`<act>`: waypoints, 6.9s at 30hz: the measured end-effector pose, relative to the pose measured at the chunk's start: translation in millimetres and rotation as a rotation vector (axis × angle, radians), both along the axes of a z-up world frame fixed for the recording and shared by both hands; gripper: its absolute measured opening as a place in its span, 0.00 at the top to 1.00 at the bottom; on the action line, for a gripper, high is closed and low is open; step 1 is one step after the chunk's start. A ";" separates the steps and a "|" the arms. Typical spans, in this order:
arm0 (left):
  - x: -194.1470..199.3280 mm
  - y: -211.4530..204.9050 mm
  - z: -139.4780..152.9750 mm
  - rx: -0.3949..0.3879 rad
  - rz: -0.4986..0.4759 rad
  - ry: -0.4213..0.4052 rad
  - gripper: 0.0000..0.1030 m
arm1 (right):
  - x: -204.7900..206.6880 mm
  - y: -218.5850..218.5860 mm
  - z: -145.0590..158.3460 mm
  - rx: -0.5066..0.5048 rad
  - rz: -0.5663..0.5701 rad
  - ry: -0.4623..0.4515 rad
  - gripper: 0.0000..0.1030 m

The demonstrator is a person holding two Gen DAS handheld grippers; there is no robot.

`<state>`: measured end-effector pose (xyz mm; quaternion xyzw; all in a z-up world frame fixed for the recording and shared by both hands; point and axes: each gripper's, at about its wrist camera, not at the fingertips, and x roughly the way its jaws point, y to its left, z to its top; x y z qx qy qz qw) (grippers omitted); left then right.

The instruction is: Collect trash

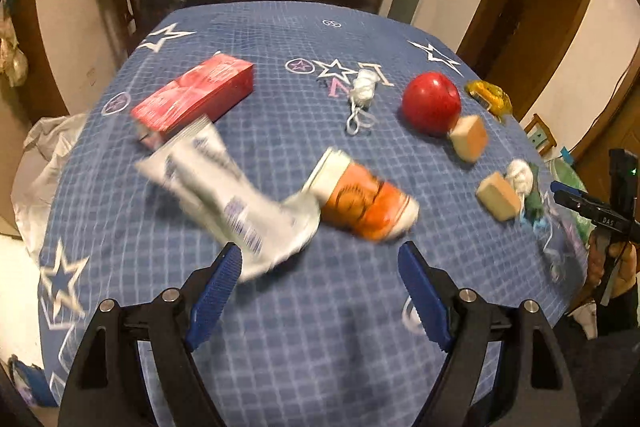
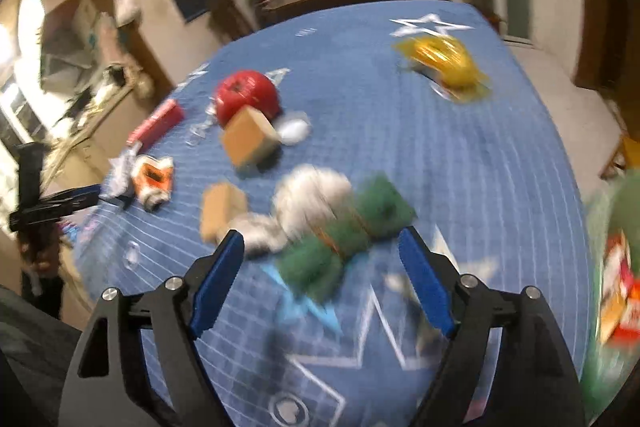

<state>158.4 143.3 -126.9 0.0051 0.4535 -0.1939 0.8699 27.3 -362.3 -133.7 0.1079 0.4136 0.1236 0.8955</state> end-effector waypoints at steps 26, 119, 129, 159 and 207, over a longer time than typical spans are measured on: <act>78.1 27.0 -35.8 0.032 0.466 0.099 0.34 | -1.4 152.4 16.5 -0.008 0.267 -0.228 0.26; -74.4 -505.7 51.6 0.220 -0.493 -0.449 0.71 | -120.9 -137.4 57.1 -0.317 -0.635 -0.257 0.70; -75.5 -571.6 30.0 0.216 -0.598 -0.403 0.71 | -127.4 -176.9 42.0 -0.274 -0.704 -0.174 0.70; -28.0 -635.5 0.0 0.106 -0.796 -0.127 0.52 | -95.3 -225.0 26.1 -0.132 -0.716 -0.058 0.62; 160.6 -146.3 5.9 0.203 -0.320 -0.158 0.50 | 154.6 33.1 20.5 -0.295 0.404 -0.045 0.37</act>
